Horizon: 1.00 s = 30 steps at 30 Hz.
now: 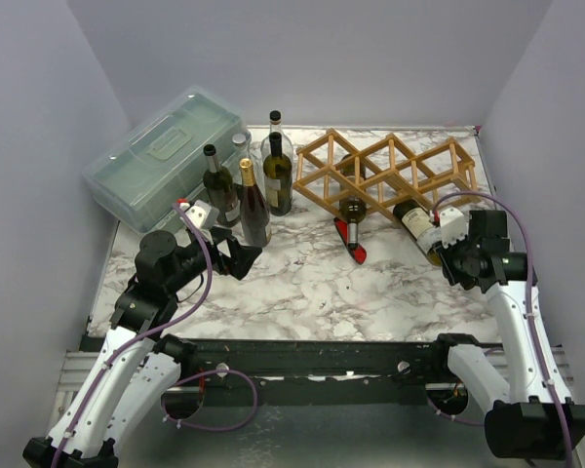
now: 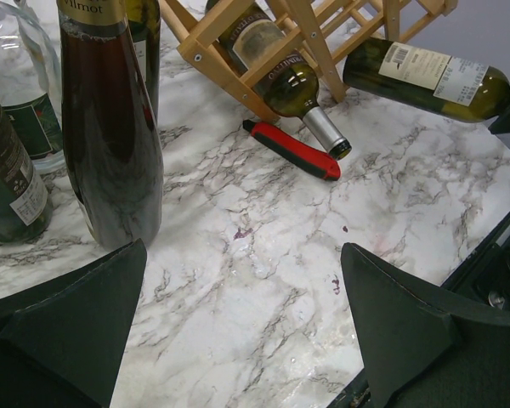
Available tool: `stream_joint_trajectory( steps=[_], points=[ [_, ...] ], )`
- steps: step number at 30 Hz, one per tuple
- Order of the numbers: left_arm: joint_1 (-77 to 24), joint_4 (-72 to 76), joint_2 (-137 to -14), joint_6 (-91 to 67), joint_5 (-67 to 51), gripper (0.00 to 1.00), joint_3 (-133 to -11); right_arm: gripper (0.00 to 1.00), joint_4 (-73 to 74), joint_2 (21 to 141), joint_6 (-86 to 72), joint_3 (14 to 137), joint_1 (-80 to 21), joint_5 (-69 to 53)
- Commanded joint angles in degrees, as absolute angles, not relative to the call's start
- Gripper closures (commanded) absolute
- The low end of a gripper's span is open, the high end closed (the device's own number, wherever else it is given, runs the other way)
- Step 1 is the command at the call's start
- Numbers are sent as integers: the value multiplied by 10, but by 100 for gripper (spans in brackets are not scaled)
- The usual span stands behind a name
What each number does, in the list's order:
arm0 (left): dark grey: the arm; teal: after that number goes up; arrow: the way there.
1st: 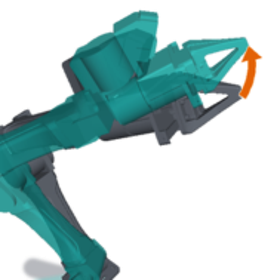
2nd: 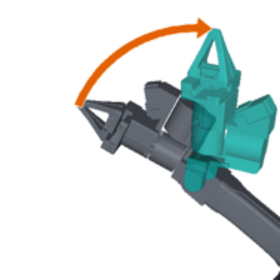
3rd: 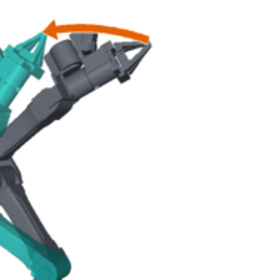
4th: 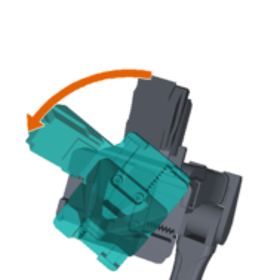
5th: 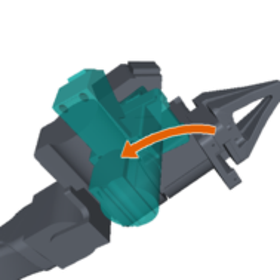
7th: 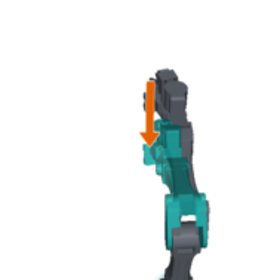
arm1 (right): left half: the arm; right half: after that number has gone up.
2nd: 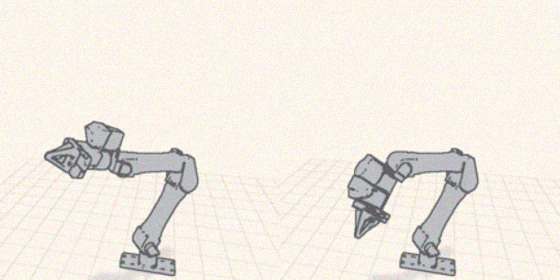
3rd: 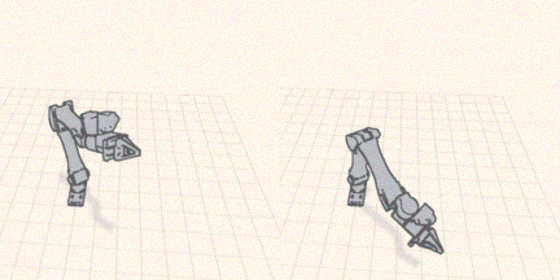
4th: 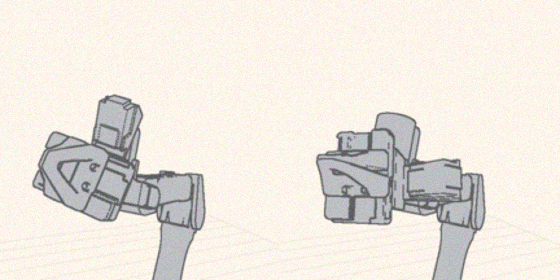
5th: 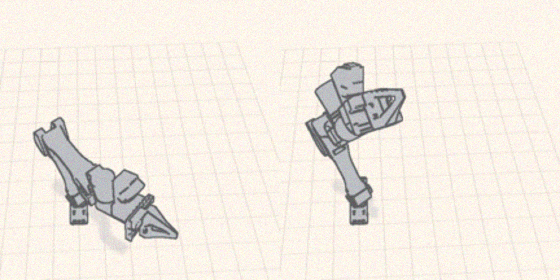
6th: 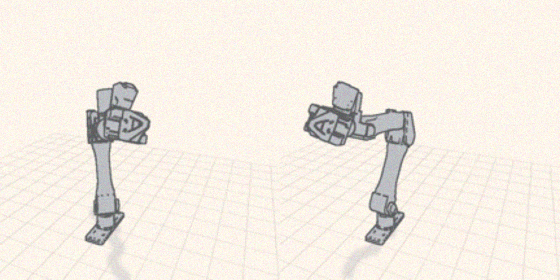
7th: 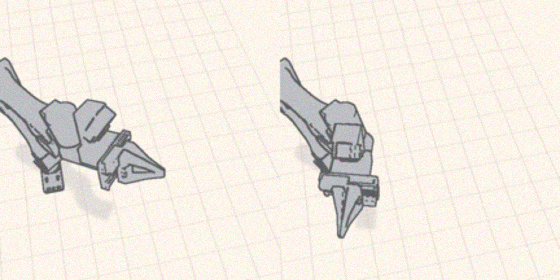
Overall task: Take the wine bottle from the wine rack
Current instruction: Pick up the wine bottle from the wine rack.
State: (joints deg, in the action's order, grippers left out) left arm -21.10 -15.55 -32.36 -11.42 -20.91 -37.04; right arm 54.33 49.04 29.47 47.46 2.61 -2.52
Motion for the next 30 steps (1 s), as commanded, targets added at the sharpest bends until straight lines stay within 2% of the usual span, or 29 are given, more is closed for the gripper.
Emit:
stream_joint_trajectory(
  steps=[1, 19, 30],
  points=[
    [-208, -149, -319, -106, -215, 1, -360, 100, 526, 465, 326, 522, 22, -67],
    [-215, -105, -302, -105, -290, 1, -344, 100, 612, 455, 406, 557, 22, -105],
    [-283, -83, -282, -80, -318, 1, -325, 100, 686, 476, 504, 583, 22, -152]
  ],
)
